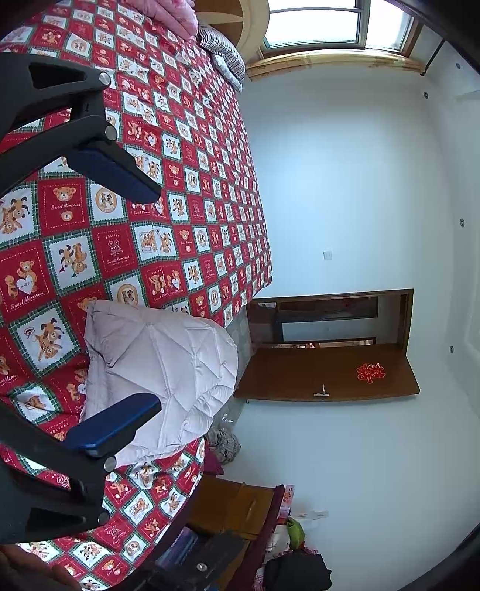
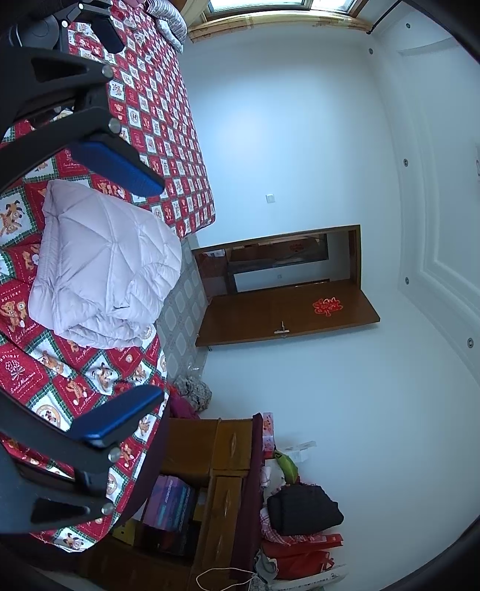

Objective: Fold large clothes

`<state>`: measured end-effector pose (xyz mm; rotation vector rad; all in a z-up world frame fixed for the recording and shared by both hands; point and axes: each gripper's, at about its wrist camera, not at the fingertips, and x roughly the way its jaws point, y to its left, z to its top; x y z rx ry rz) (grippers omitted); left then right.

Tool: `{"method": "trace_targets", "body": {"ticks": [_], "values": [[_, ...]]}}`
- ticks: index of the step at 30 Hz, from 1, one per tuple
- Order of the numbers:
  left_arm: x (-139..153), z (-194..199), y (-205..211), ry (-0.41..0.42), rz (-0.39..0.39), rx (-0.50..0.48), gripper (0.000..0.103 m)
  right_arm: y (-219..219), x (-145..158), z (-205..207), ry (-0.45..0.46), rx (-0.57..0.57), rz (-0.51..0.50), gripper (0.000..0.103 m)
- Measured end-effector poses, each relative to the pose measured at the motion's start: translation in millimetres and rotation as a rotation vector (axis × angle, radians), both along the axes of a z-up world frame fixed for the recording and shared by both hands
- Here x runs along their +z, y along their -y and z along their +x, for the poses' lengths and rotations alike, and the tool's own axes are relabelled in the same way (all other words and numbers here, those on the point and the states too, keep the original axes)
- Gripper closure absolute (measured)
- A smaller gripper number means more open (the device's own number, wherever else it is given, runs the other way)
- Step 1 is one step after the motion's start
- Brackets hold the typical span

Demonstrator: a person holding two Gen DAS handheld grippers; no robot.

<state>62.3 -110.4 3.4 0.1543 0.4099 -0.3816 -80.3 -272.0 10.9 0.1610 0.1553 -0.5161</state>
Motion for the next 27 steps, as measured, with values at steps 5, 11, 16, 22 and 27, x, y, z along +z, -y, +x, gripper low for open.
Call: {"method": "trace_targets", "body": {"ticks": [5, 11, 16, 22, 27], "values": [[-0.6, 3.3, 2.3, 0.025, 0.031, 0.030, 0.001, 0.8, 0.4, -1.1, 0.010, -0.012, -0.002, 0.000], [1.7, 2.5, 4.2, 0.072, 0.049, 0.043, 0.001, 3.8, -2.6, 3.7, -0.004, -0.017, 0.006, 0.000], [-0.3, 9.7, 5.8, 0.036, 0.023, -0.002, 0.001, 6.3, -4.2, 4.3, -0.006, -0.026, 0.016, 0.000], [-1.7, 11.0, 3.1, 0.025, 0.005, -0.033, 0.001, 6.7, -5.2, 5.3, -0.016, -0.021, 0.025, 0.000], [-0.7, 16.9, -3.4, 0.006, 0.000, -0.024, 0.001, 5.6, -6.1, 7.0, -0.025, -0.019, 0.023, 0.000]]}}
